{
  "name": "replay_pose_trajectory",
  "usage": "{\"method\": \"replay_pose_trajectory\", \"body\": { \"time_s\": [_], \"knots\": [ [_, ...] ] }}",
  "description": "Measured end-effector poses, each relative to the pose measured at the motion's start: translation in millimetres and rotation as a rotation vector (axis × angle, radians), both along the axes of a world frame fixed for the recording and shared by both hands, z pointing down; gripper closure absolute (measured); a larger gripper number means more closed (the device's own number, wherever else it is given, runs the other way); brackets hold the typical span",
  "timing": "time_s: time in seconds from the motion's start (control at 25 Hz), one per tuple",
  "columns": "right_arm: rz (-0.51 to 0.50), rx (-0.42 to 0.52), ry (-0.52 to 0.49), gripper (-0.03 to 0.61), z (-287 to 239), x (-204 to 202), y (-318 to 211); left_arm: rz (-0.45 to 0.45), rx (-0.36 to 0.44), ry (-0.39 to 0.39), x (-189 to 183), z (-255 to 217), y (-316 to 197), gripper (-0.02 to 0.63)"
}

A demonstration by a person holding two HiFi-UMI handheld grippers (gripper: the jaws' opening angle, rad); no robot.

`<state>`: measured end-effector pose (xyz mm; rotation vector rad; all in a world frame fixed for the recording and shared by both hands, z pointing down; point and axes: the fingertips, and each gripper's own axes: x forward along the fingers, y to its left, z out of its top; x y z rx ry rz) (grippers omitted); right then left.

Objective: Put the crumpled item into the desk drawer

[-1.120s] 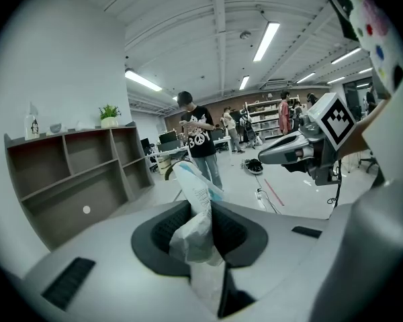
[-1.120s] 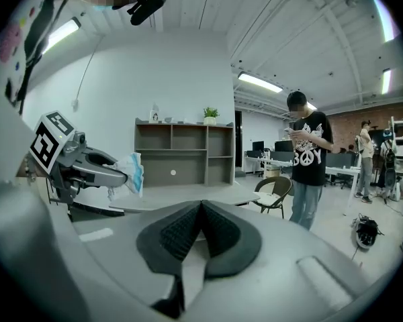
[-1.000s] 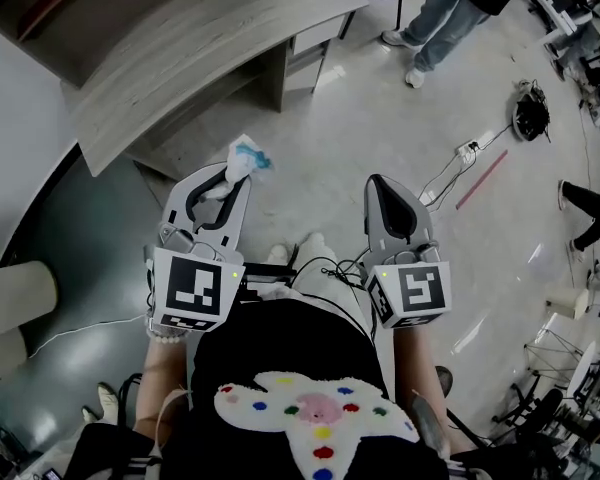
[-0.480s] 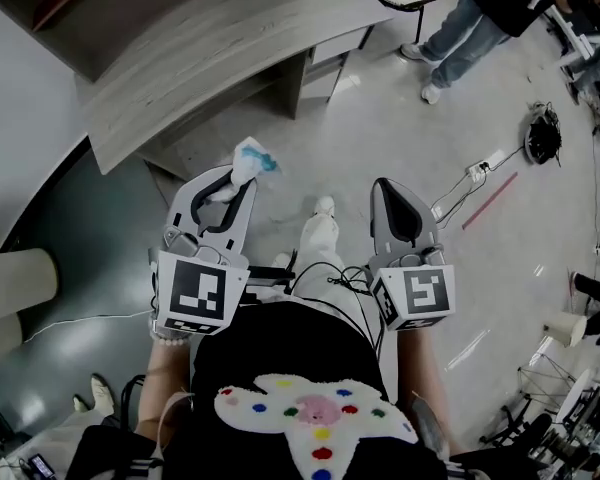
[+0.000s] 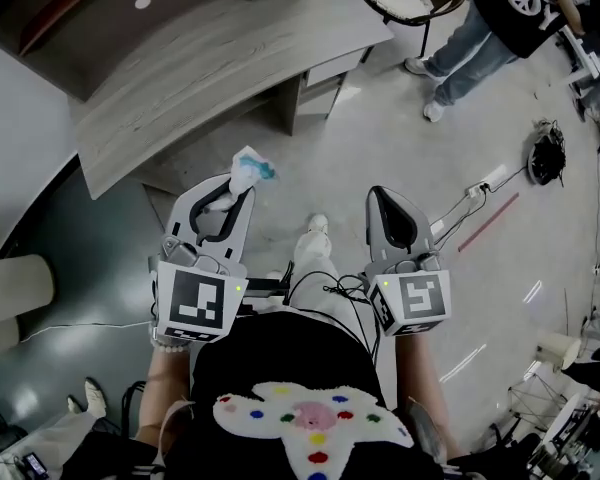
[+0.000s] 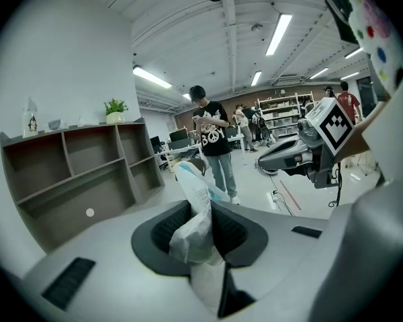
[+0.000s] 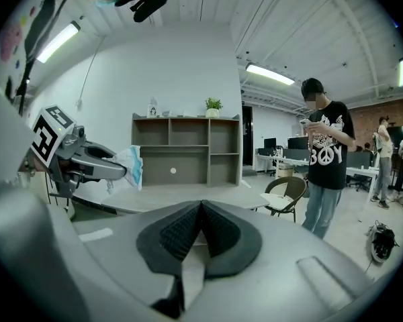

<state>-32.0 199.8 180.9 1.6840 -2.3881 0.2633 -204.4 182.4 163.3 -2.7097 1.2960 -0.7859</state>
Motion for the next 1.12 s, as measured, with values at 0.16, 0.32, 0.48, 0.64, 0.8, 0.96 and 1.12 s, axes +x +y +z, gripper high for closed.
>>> {"method": "replay_pose_trajectory", "body": {
  "time_s": [0.16, 0.32, 0.48, 0.64, 0.8, 0.96, 1.12],
  "knots": [
    [-0.027, -0.022, -0.009, 0.569, 11, 41, -54, -0.008, -0.021, -0.013, 45, 9, -50, 0.545],
    [-0.055, -0.028, -0.02, 0.569, 12, 61, -93, -0.038, -0.018, -0.012, 66, 7, -85, 0.545],
    [-0.09, -0.041, -0.028, 0.569, 11, 80, -115, -0.048, -0.015, -0.016, 90, 2, -103, 0.545],
    [-0.12, -0.03, -0.035, 0.569, 9, 100, -120, -0.084, -0.002, -0.019, 109, -2, -104, 0.545],
    [-0.159, -0.031, -0.036, 0.569, 12, 113, -130, -0.112, 0.013, -0.018, 124, -4, -109, 0.545],
    [-0.186, -0.041, -0.046, 0.569, 16, 121, -152, -0.132, 0.012, -0.018, 134, -1, -129, 0.545],
    [-0.205, -0.029, -0.078, 0.569, 17, 127, -165, -0.186, 0.005, -0.017, 133, -1, -141, 0.545]
  ]
}}
